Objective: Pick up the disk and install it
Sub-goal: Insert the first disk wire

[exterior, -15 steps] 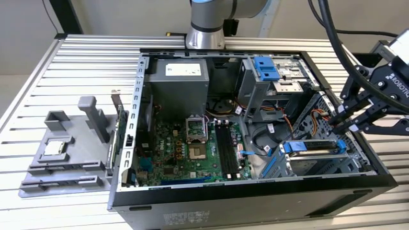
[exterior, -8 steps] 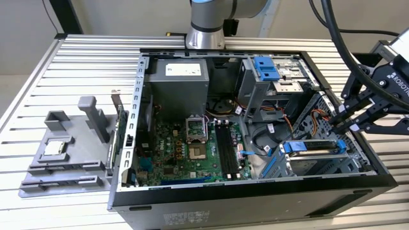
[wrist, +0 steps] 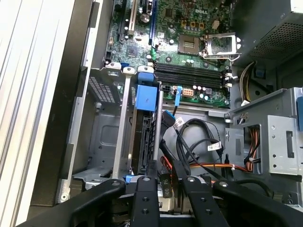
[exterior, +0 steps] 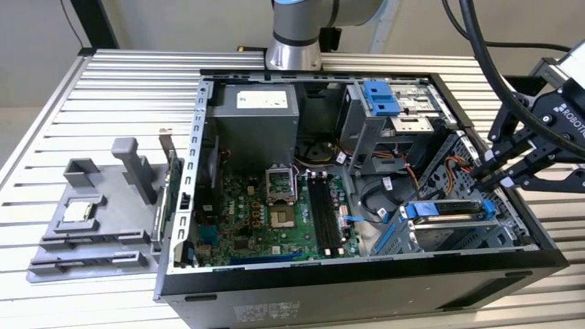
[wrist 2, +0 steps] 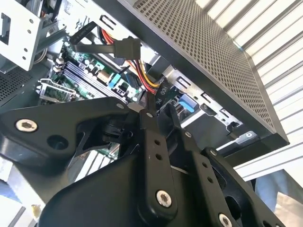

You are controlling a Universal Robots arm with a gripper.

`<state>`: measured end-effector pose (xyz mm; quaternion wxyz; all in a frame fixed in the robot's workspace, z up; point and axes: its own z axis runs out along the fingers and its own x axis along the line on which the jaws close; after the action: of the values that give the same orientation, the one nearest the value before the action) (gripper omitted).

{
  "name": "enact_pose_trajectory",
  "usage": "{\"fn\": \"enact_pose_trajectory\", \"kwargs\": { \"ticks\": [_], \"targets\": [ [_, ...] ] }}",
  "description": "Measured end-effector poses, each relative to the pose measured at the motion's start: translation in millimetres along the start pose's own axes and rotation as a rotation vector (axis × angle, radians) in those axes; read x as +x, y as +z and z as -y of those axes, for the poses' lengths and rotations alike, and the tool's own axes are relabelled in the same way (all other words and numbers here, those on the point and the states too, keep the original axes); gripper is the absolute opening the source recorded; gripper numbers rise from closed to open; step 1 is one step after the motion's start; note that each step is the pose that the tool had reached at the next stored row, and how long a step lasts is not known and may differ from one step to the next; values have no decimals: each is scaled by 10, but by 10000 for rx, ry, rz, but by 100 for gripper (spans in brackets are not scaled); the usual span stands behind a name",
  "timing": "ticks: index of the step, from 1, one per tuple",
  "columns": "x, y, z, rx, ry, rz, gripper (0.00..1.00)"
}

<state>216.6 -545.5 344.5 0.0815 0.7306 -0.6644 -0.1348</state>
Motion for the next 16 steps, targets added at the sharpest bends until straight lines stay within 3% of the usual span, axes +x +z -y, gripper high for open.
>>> {"fn": "enact_pose_trajectory", "kwargs": {
  "ticks": [1, 11, 16],
  "targets": [
    [0, 0, 0, 0, 0, 0, 0],
    [0, 0, 0, 0, -1, 2, 0],
    [-8, -69, -35, 10, -1, 3, 0]
  ]
}}
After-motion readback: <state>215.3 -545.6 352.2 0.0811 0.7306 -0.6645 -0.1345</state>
